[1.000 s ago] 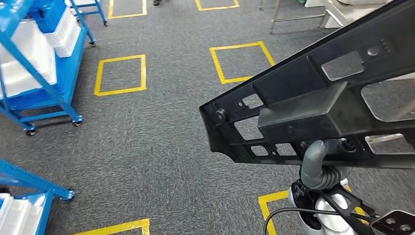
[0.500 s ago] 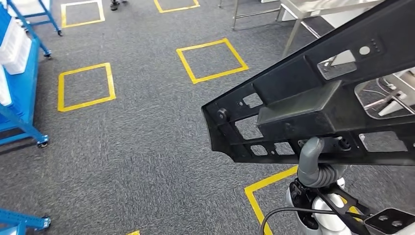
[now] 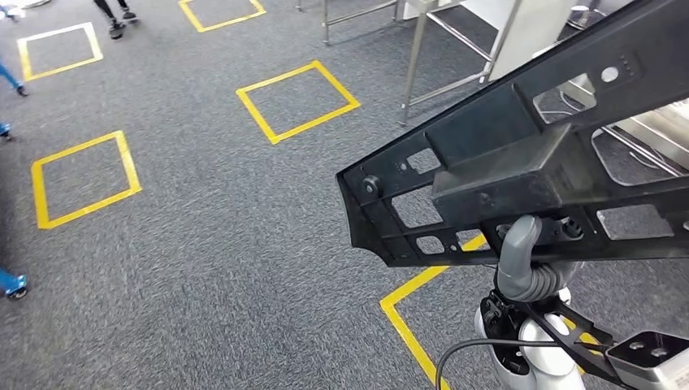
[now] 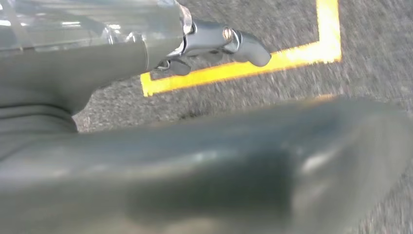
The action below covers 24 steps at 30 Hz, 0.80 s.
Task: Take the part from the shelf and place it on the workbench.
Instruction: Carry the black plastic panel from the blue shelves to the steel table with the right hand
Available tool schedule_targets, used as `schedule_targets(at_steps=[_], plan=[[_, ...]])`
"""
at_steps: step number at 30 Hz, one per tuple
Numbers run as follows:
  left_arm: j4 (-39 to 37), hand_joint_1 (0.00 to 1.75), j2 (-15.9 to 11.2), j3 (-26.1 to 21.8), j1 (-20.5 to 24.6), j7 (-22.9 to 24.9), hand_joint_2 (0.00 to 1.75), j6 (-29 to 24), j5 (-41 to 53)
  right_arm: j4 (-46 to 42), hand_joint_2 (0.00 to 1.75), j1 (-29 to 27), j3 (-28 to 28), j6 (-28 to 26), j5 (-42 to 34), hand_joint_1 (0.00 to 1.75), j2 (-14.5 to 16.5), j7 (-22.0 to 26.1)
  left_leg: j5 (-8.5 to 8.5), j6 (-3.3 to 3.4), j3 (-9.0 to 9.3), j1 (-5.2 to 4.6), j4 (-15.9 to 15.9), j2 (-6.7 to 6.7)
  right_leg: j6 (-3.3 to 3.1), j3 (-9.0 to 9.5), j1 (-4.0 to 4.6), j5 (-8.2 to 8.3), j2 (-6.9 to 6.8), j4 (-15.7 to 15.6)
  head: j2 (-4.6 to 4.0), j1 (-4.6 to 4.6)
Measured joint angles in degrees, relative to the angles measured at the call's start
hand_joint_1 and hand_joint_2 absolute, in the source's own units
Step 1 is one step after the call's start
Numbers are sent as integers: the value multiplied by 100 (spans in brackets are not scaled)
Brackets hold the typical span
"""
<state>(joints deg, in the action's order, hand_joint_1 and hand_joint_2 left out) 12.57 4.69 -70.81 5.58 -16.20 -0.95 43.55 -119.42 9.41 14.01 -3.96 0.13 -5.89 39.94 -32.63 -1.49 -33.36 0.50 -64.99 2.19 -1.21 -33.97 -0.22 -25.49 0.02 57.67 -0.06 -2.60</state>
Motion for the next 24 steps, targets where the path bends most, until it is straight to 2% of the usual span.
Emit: schedule_targets(at_steps=[1,2,3,4,5,6,7,8,9,11,12,13,15,16,17,18,19,20,21,23,24], plan=[[0,0,2,1,-13,-2,0,-1,5,11,175,10,0,-1,-1,175,3,-1,-162,-3,-213,3,-411,-91,-18,0,5,-1,73,2,0,0],[0,0,3,2,-28,-3,0,-1,13,22,175,9,0,-5,-2,175,5,-1,-252,-3,-402,4,-745,-133,-25,3,12,-2,157,6,0,0],[0,0,3,2,-38,-7,0,-1,21,30,175,6,0,-11,-3,175,5,-1,-238,1,-518,4,-910,-153,-28,7,18,-5,245,11,0,0],[0,0,3,3,-43,-11,0,-1,31,35,175,4,0,-16,-6,175,5,-1,-109,12,-527,4,-846,-169,-27,15,21,-8,331,17,0,0],[0,0,1,5,-42,-16,0,-2,39,36,175,2,0,-21,-10,175,4,-1,108,29,-437,4,-573,-205,-22,27,21,-13,413,23,1,0],[0,0,-2,7,-40,-21,0,-3,46,35,175,1,0,-22,-18,175,4,-1,347,50,-285,6,-173,-309,-12,38,15,-22,491,30,0,0],[0,0,-5,9,-40,-26,0,-5,50,35,175,1,0,-21,-26,175,4,-1,515,72,-130,14,210,-444,6,39,16,-34,565,46,0,0],[0,0,-8,12,-40,-30,0,-7,53,34,175,-2,0,-14,-41,175,3,0,613,88,-12,16,487,-561,34,28,8,-37,635,57,1,-1],[0,0,-9,14,-40,-36,0,-8,54,34,175,-10,0,-3,-57,175,3,0,637,103,54,14,639,-640,68,9,-4,-35,701,65,0,-1],[0,0,-8,17,-27,-49,0,-9,54,34,175,-35,-1,27,-95,175,2,-1,628,144,89,7,696,-580,148,-28,-26,-12,812,54,0,-1],[0,0,-6,20,-17,-57,0,-10,52,33,175,-47,-2,46,-106,175,0,-1,647,179,104,10,731,-515,178,-44,-24,-24,743,71,-1,-1],[0,0,-4,22,-10,-64,0,-10,50,33,175,-45,-3,66,-114,175,-2,-1,665,219,120,15,767,-445,204,-90,-14,-87,590,160,-1,0],[0,0,-2,28,-14,-79,0,-5,50,38,175,-30,1,96,-109,175,-2,1,681,277,140,10,814,-292,241,-346,-10,-381,198,682,-1,0],[0,0,-4,31,-24,-87,0,0,50,45,175,-24,4,101,-104,175,-2,0,675,291,138,2,815,-216,261,-541,-24,-558,97,1064,0,0],[0,0,-7,33,-32,-93,0,5,51,57,175,-28,7,99,-100,175,-1,0,669,293,135,-3,814,-139,280,-717,-43,-680,65,1409,1,0],[0,0,-9,37,-36,-97,0,10,54,70,175,-33,9,94,-98,175,-1,-1,662,291,135,-5,813,-61,298,-818,-60,-707,52,1600,1,0],[0,0,-9,40,-37,-98,0,14,57,83,175,-35,9,89,-98,175,-1,-1,654,284,137,-4,811,15,312,-808,-73,-629,34,1576,1,0],[0,0,-8,44,-34,-98,0,18,62,92,175,-35,9,86,-98,175,-1,-1,644,272,145,-3,807,87,318,-676,-81,-464,-12,1321,1,0],[0,0,-7,48,-32,-95,0,20,66,96,175,-32,10,93,-99,175,-1,-1,630,254,159,-5,801,153,314,-456,-81,-267,-123,915,0,0],[0,0,-5,53,-29,-68,0,0,64,101,175,-14,13,160,-110,175,2,-1,589,199,188,-31,784,270,269,-90,-38,-41,-365,225,0,0],[0,0,-5,54,-28,-43,0,-26,57,105,175,-2,14,220,-119,175,5,0,569,167,203,-42,778,324,234,-16,-14,-18,-425,73,0,0]])
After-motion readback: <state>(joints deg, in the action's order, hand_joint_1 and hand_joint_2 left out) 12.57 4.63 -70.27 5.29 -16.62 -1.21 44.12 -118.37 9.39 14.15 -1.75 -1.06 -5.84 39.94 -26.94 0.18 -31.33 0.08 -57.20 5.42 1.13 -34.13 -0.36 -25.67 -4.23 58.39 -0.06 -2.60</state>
